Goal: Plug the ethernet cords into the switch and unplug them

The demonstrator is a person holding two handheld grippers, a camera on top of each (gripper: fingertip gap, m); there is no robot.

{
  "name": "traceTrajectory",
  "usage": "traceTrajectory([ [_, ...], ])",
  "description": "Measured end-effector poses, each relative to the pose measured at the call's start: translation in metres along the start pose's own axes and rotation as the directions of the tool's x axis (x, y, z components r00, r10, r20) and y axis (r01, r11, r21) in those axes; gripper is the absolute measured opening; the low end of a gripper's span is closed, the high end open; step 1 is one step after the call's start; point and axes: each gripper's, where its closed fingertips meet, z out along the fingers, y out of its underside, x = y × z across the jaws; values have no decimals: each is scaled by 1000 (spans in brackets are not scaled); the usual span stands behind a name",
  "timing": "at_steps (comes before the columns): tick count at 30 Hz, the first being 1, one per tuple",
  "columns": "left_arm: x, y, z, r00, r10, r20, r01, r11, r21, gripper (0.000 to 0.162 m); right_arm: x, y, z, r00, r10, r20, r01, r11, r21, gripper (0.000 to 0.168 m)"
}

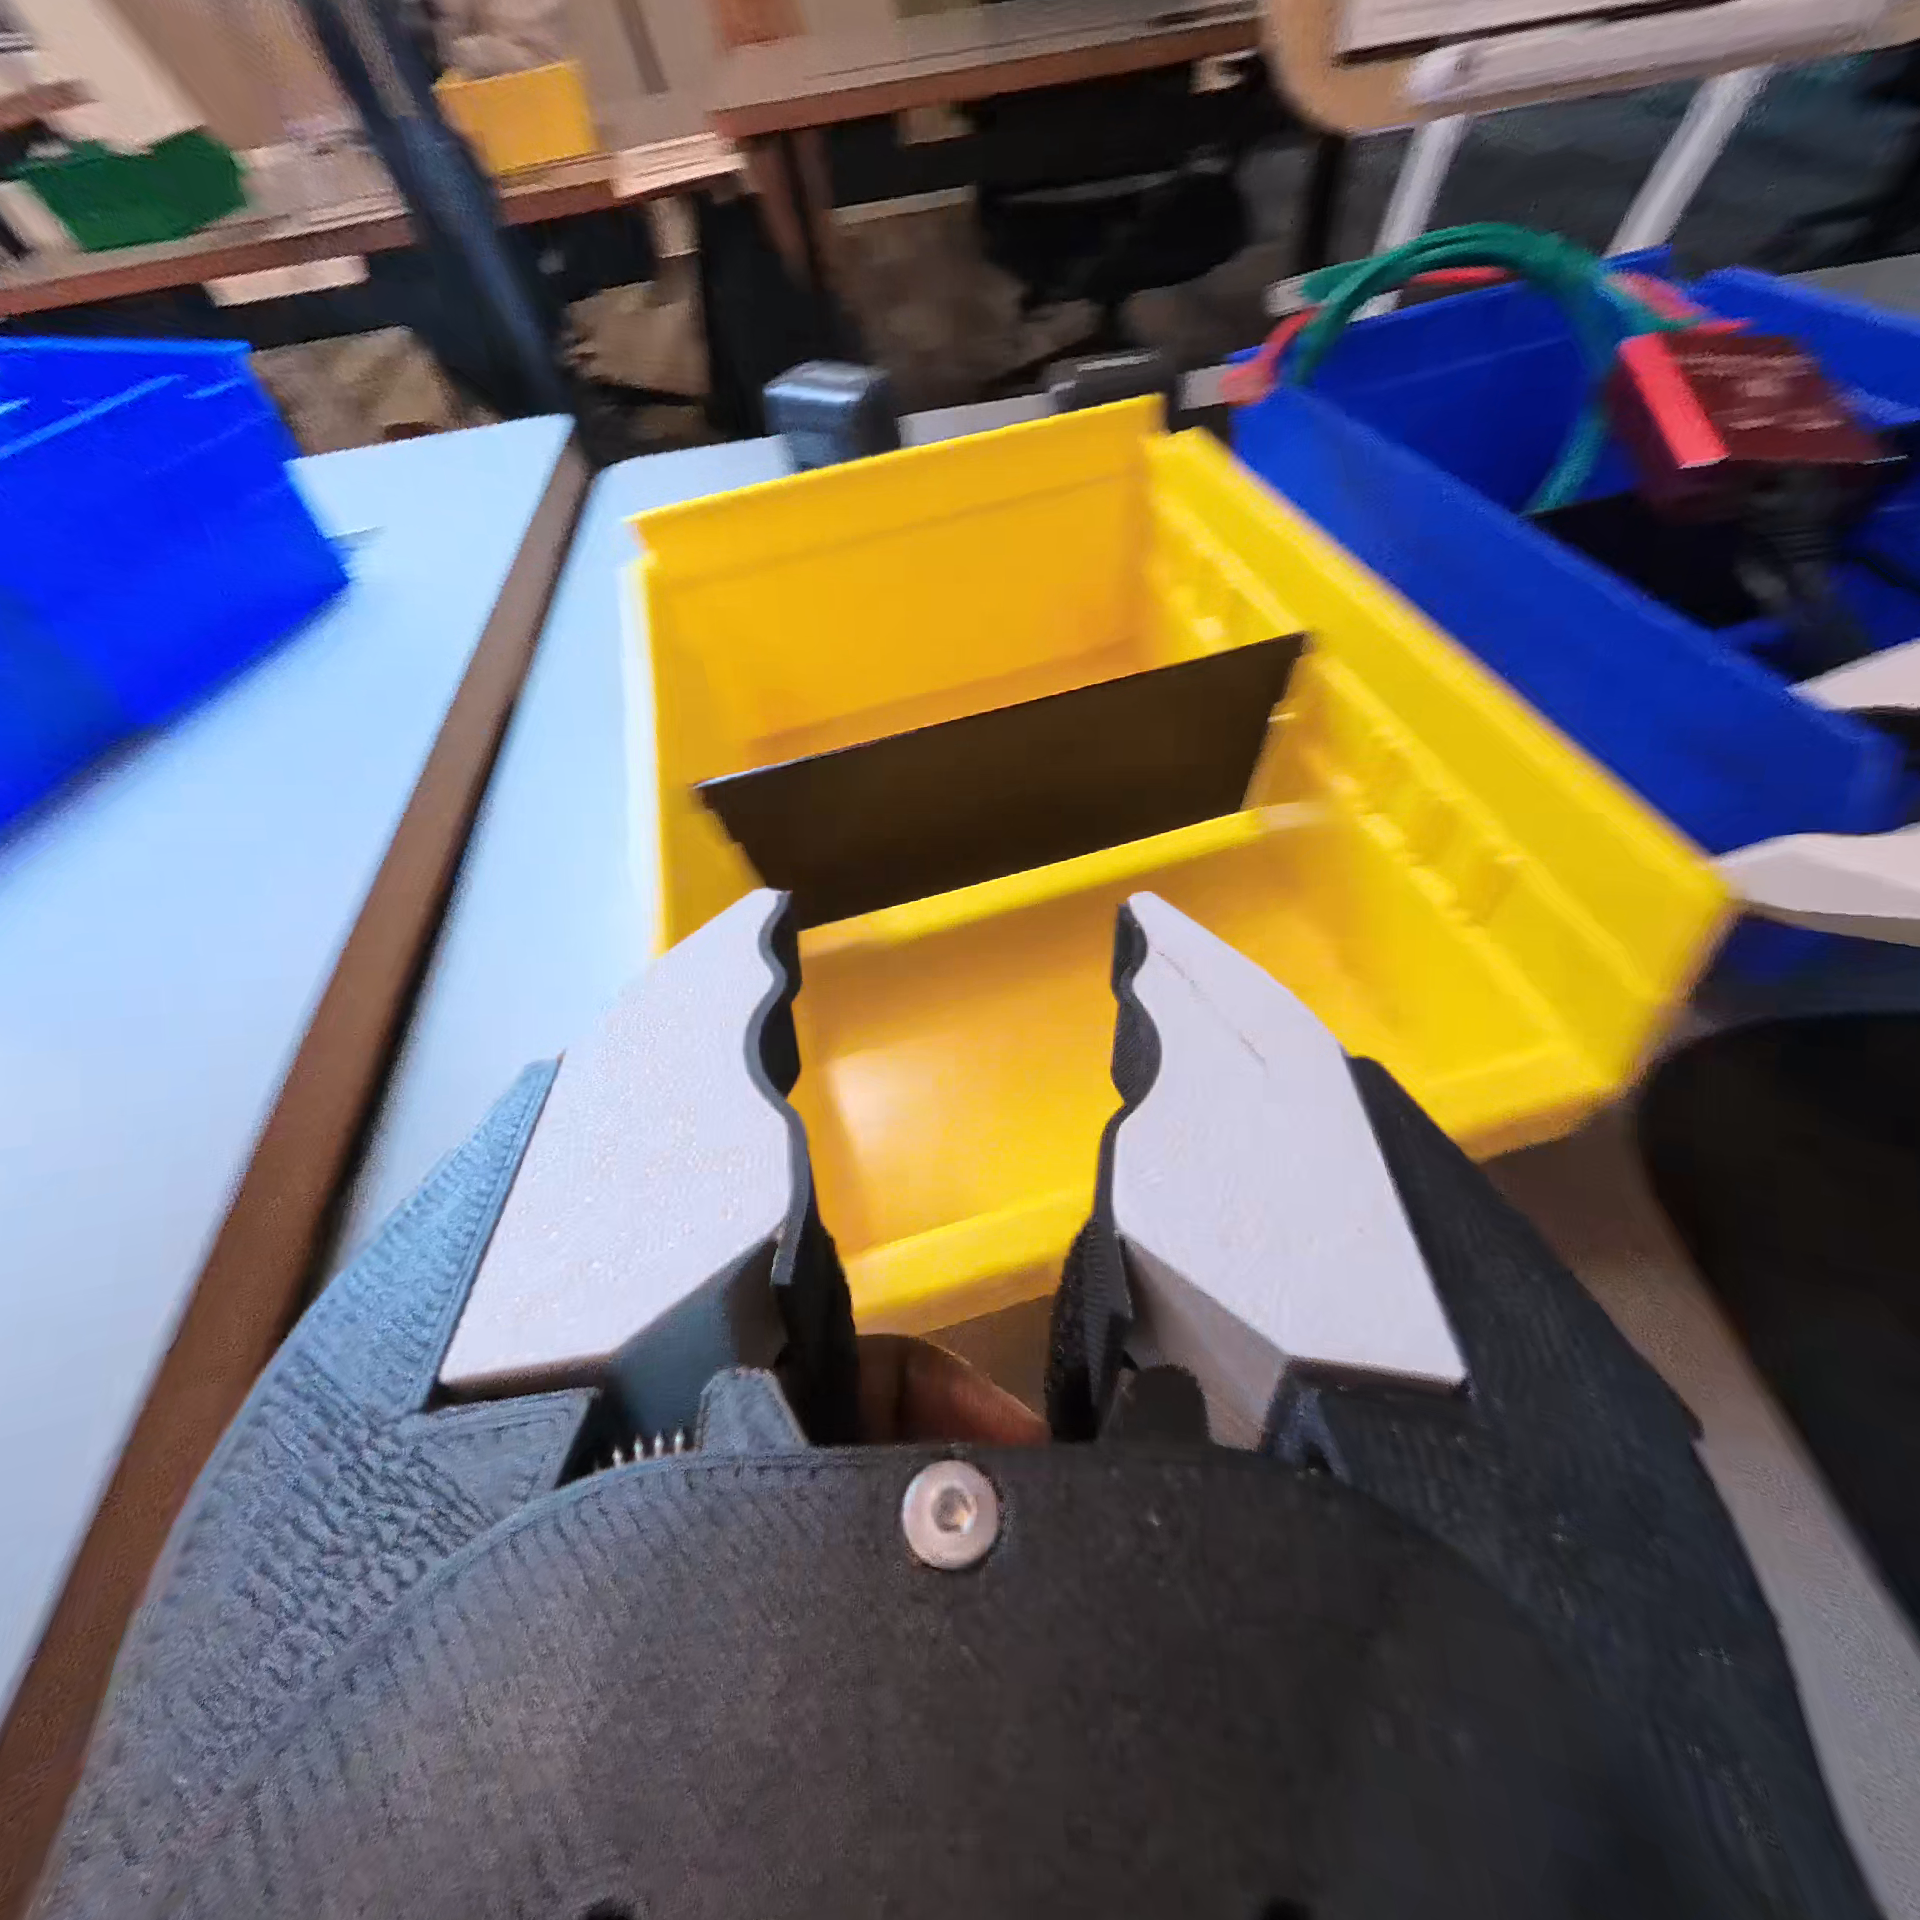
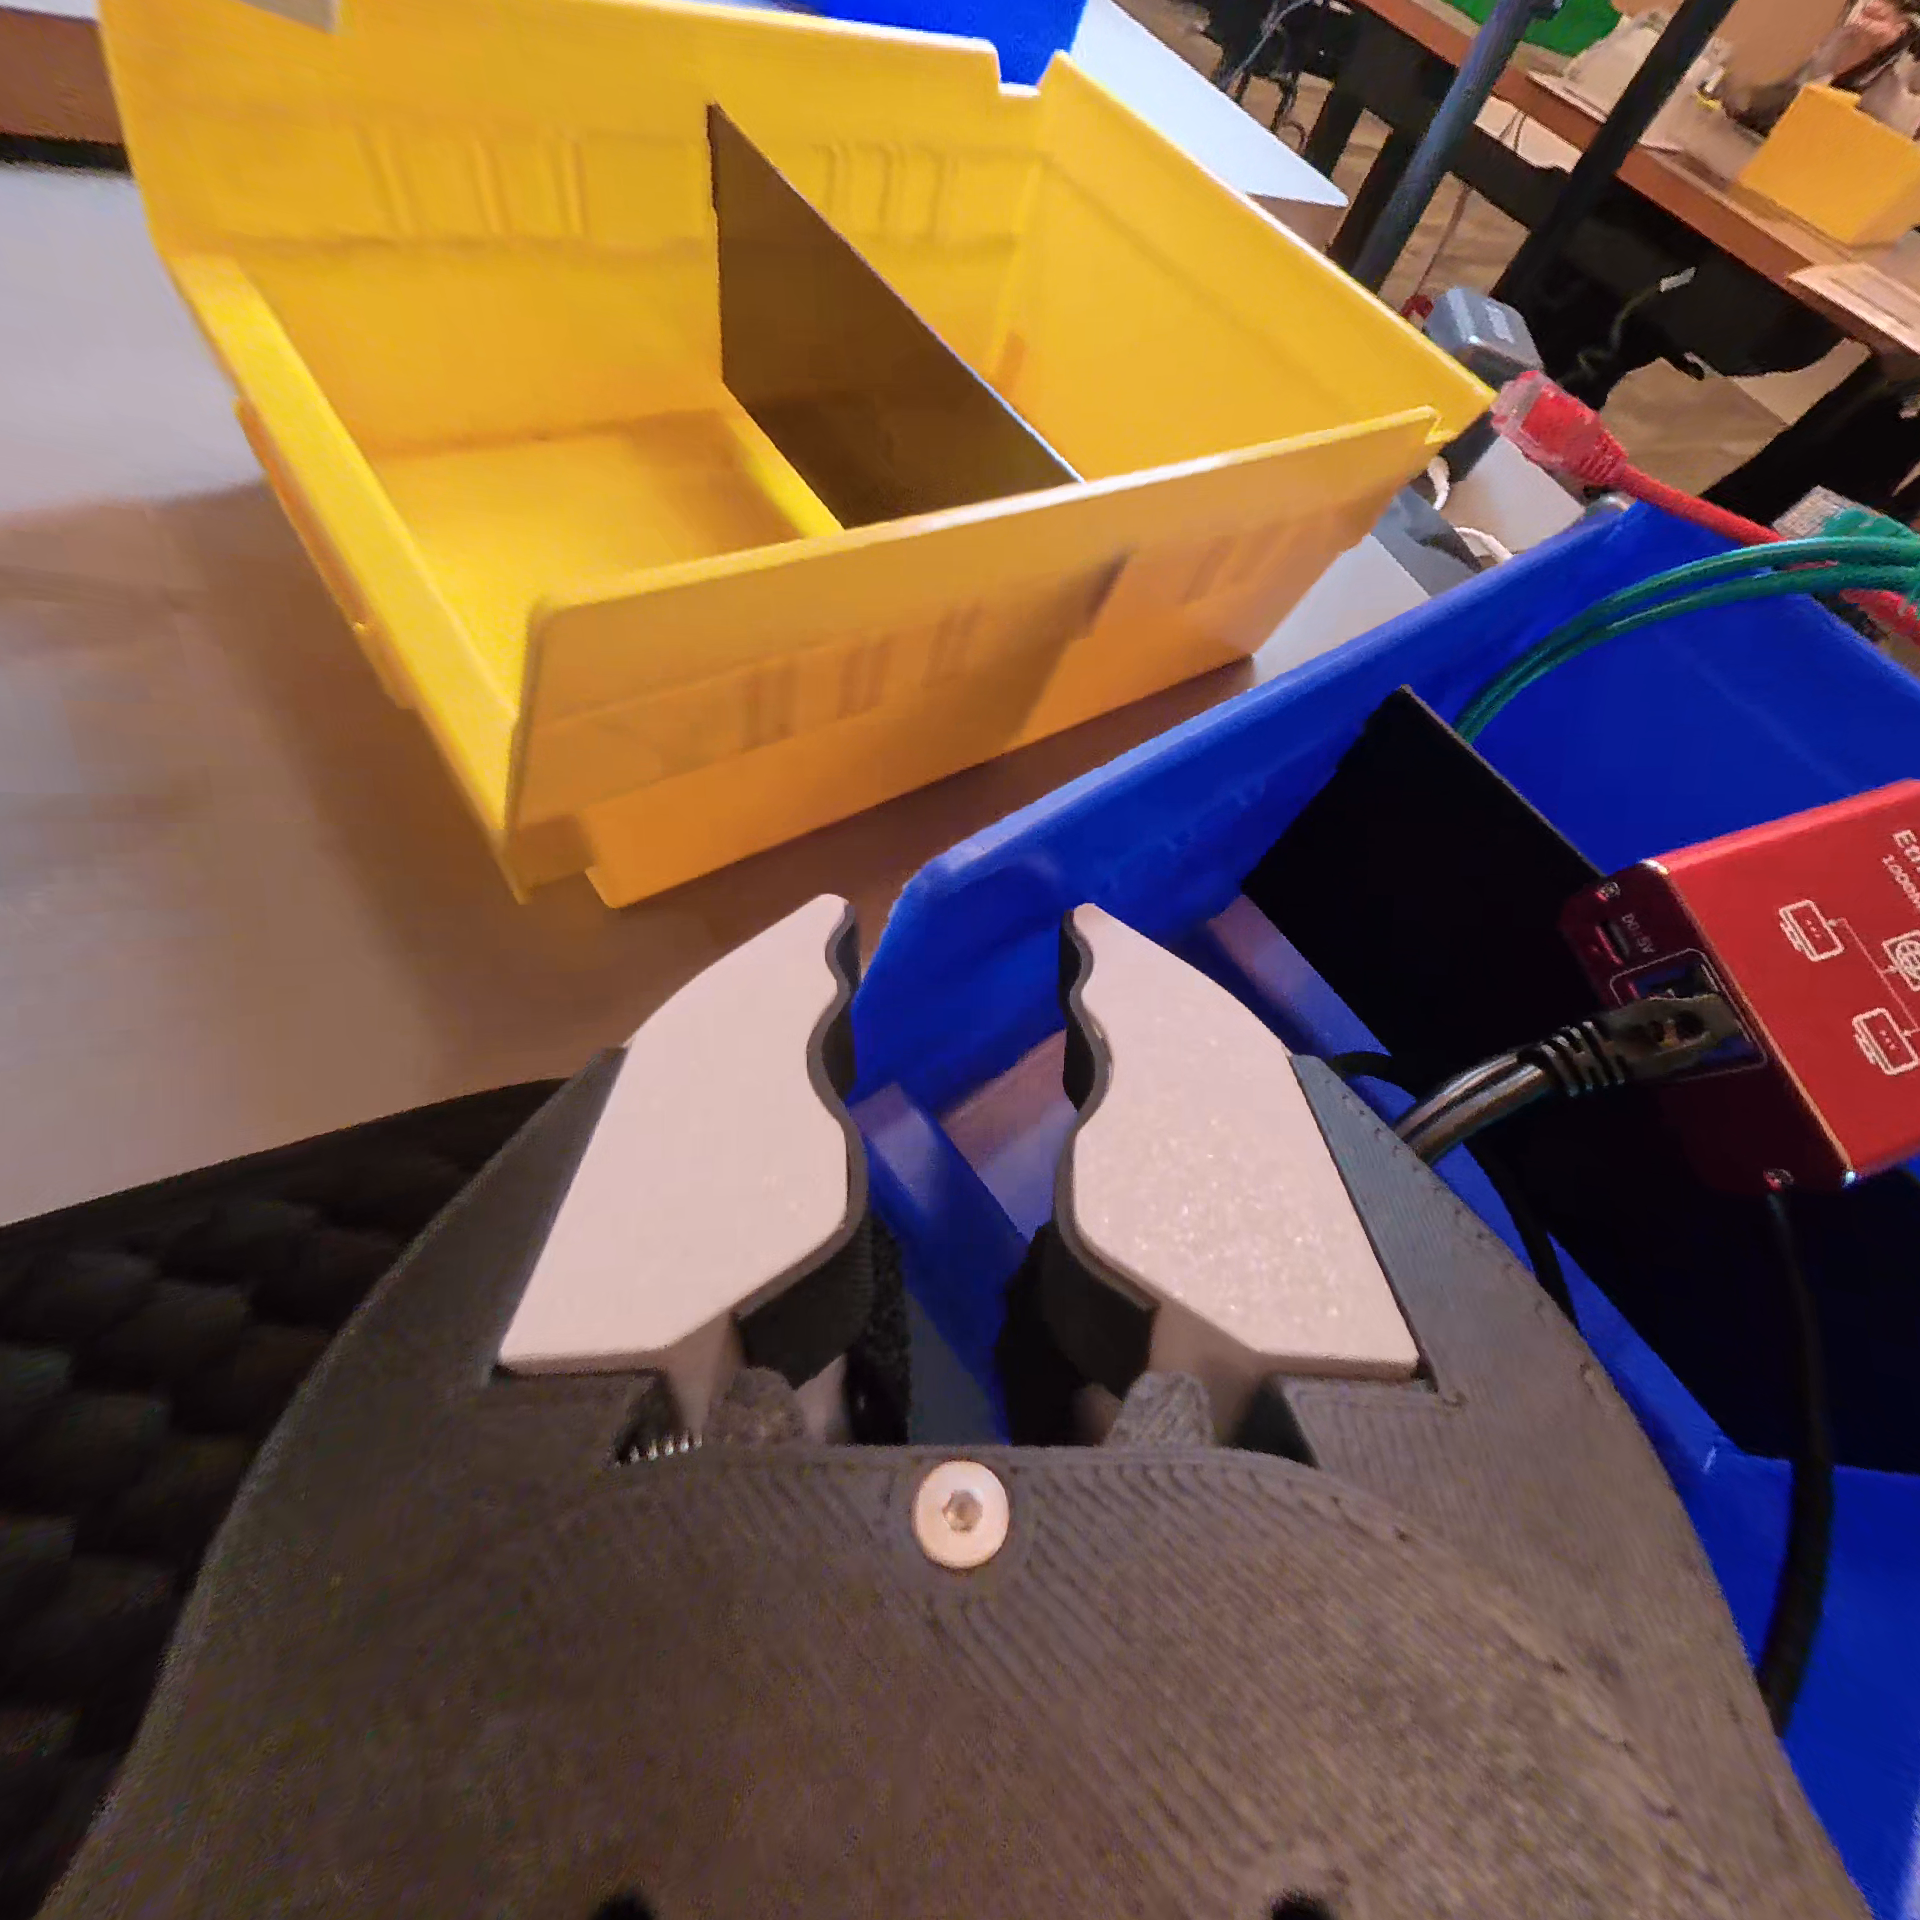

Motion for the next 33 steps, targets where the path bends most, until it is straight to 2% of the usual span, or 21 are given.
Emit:
traceTrajectory([
  [1,-16,5,-2,998,5,66,-5,1000,-9,59,0,-2,-2,1000,1,-14,0,1000,20,37],
  [3,-41,15,-2,988,6,153,-4,1000,-13,64,7,-23,-16,986,-55,-158,77,987,140,48],
  [5,-47,29,5,991,-61,120,63,998,-19,72,3,-48,-34,939,-163,-303,238,943,230,58],
  [6,-45,36,11,992,-104,75,106,994,-28,75,-6,-58,-38,921,-205,-330,299,917,265,59],
  [7,-43,43,16,989,-144,39,145,989,-36,76,-21,-63,-37,922,-236,-308,327,900,290,56],
  [9,-41,51,24,982,-190,-3,190,981,-31,75,-46,-59,-24,956,-217,-196,269,917,296,56],
  [12,-38,59,32,982,-190,-22,189,981,-40,73,-61,-38,4,993,-110,-52,118,974,192,56],
  [14,-34,61,35,986,-165,-37,164,986,-34,63,-59,-33,12,997,-75,-20,77,987,139,48],
  [15,-33,63,35,988,-149,-36,148,988,-32,55,-60,-34,13,998,-62,6,61,988,143,37],
  [16,-34,64,35,991,-133,-23,132,991,-35,40,-62,-34,14,998,-56,32,51,989,141,24],
  [18,-48,67,32,994,-70,87,75,996,-55,6,-60,-31,14,998,-60,32,55,990,129,18],
  [19,-47,66,30,995,-26,101,33,997,-69,5,-61,-31,13,997,-74,32,69,988,136,17],
  [24,-42,33,8,987,11,161,-7,1000,-21,5,-53,-46,-3,990,-136,-35,141,963,231,12],
  [29,-27,-34,-27,970,21,243,-68,980,189,5,-34,-83,-45,969,-183,-167,234,898,372,11],
  [33,11,-81,-41,971,9,239,-96,931,352,6,-5,-100,-92,941,-183,-286,296,854,428,10],
])
